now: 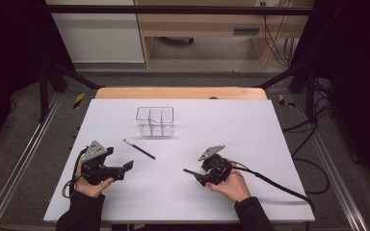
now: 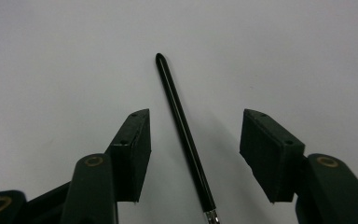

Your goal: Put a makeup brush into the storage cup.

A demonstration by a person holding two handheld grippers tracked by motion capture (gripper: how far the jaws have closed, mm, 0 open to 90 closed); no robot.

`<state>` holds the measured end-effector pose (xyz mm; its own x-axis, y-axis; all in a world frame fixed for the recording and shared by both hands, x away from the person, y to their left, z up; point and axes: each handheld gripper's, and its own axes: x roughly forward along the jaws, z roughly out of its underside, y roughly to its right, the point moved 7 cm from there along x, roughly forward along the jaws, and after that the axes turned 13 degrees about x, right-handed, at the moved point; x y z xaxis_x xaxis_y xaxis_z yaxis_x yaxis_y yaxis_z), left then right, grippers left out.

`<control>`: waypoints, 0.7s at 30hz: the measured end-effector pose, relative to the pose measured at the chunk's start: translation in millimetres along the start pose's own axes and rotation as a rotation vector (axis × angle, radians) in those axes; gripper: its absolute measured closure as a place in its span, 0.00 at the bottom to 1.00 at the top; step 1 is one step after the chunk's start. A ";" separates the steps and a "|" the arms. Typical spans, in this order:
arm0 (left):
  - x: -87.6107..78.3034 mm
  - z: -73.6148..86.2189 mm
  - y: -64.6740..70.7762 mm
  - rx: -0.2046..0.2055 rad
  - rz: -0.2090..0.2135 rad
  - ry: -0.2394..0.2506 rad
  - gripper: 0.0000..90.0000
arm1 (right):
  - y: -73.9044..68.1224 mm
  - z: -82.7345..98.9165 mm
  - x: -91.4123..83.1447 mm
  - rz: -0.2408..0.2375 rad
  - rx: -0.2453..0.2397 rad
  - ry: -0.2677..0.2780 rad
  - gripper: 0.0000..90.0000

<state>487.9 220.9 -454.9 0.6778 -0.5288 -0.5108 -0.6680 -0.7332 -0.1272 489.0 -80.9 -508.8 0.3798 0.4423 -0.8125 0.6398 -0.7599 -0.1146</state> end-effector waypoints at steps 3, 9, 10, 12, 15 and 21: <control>0.2 0.0 0.3 0.001 0.001 -0.001 0.07 | -0.4 1.8 2.1 -0.004 -0.009 -0.017 0.53; 0.4 0.1 0.6 0.002 0.003 -0.002 0.07 | -0.3 4.8 4.1 0.002 -0.017 -0.047 0.61; 0.4 0.1 0.6 0.002 0.003 -0.002 0.07 | -0.2 5.3 4.3 0.003 -0.019 -0.053 0.62; 0.4 0.1 0.7 0.002 0.003 -0.002 0.07 | -0.2 6.2 5.0 0.004 -0.022 -0.061 0.65; 0.5 0.2 0.9 0.004 0.005 -0.003 0.07 | -0.2 7.0 5.7 0.006 -0.023 -0.069 0.70; 0.4 0.2 1.0 0.004 0.006 -0.004 0.07 | -1.1 9.3 7.3 0.006 -0.018 -0.089 0.78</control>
<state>487.5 220.1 -455.4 0.6727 -0.5316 -0.5147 -0.6732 -0.7283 -0.1277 484.8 -81.2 -520.0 0.3233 0.3932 -0.8607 0.6497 -0.7536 -0.1002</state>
